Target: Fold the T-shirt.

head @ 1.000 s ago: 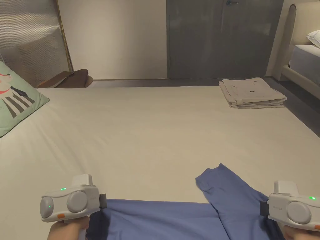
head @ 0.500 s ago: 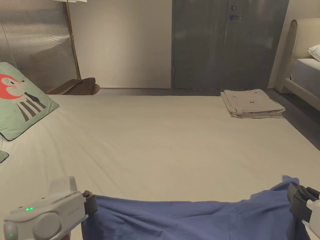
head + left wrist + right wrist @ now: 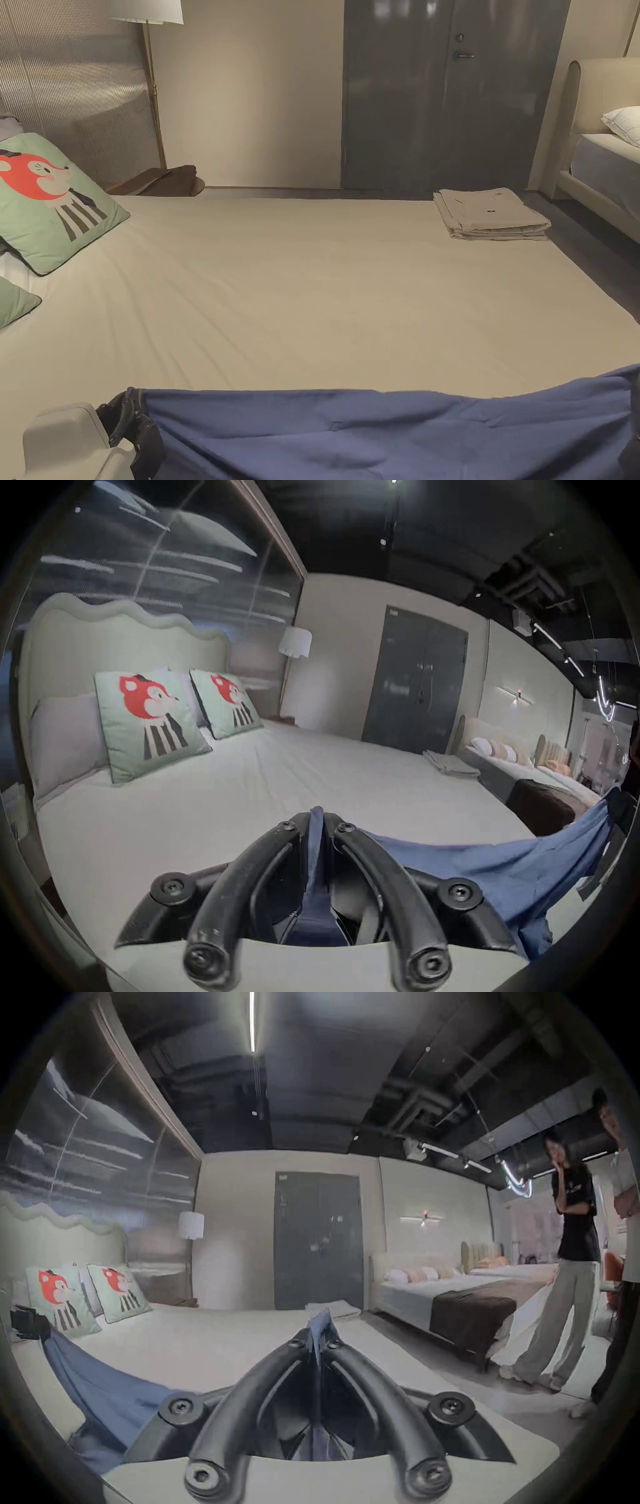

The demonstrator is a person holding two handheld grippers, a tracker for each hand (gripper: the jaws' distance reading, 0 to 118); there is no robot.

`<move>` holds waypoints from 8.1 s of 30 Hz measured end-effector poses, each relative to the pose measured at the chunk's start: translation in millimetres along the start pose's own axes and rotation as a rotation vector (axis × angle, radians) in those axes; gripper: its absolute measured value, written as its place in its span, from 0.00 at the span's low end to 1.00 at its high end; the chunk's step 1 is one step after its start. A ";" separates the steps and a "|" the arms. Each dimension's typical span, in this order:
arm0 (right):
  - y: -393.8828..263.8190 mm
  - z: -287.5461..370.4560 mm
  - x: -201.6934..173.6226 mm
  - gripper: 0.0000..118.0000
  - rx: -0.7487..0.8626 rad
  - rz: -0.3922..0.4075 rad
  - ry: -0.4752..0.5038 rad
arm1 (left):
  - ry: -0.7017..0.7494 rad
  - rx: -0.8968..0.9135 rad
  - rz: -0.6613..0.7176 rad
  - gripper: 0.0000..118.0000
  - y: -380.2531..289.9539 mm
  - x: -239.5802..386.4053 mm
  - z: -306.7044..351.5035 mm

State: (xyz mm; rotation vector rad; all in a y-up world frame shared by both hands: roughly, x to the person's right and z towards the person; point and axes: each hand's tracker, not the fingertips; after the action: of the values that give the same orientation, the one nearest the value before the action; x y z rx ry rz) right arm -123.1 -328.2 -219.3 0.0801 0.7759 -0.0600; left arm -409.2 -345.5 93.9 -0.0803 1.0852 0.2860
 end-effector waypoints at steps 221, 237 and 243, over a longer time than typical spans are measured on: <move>-76.8 -59.8 64.4 0.03 -0.632 -0.025 0.054 | -0.068 -0.492 0.005 0.03 8.8 -61.7 -102.8; -140.8 -145.7 62.4 0.03 -0.873 0.022 -0.013 | 0.031 -0.688 -0.025 0.03 -44.8 -33.7 -214.2; -159.1 -155.0 65.6 0.03 -0.904 0.014 -0.033 | 0.050 -0.719 -0.023 0.06 -57.1 -34.6 -218.9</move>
State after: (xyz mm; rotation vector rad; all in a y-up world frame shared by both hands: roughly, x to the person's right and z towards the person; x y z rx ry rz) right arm -197.7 -473.5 -383.5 -0.7705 0.7109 0.3038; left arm -597.2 -451.5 17.8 -0.7436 0.9858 0.6460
